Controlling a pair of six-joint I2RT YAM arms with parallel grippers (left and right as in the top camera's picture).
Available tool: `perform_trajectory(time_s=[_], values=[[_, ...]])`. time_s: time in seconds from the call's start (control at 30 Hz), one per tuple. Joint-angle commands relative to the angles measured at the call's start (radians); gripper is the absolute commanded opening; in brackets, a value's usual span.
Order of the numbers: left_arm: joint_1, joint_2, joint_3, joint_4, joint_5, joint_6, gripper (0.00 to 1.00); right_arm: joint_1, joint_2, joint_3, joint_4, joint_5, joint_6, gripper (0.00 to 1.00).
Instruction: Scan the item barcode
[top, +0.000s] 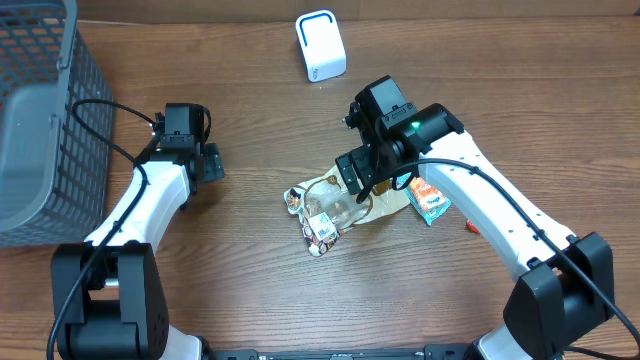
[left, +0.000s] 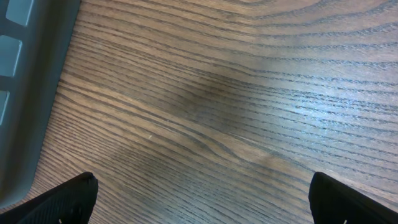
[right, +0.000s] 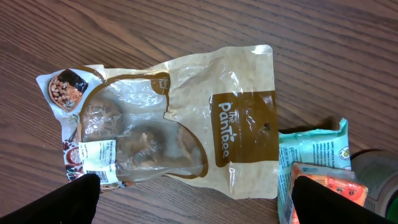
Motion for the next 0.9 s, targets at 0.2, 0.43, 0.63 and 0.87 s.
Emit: perform_trajectory(time_s=[0.2,0.43,0.63,0.87], values=[[0.005,0.008,0.018,0.001,-0.013,0.011,1.00,-0.003,0.001,-0.010,0.005,-0.002,0.003,1.00],[0.005,0.008,0.018,0.001,-0.013,0.011,1.00,-0.003,-0.016,-0.010,0.006,-0.002,0.003,1.00],[0.005,0.008,0.018,0.001,-0.013,0.011,1.00,-0.003,-0.067,-0.010,0.006,-0.002,0.003,1.00],[0.005,0.008,0.018,0.001,-0.013,0.011,1.00,-0.003,-0.254,-0.010,0.006,-0.002,0.003,1.00]])
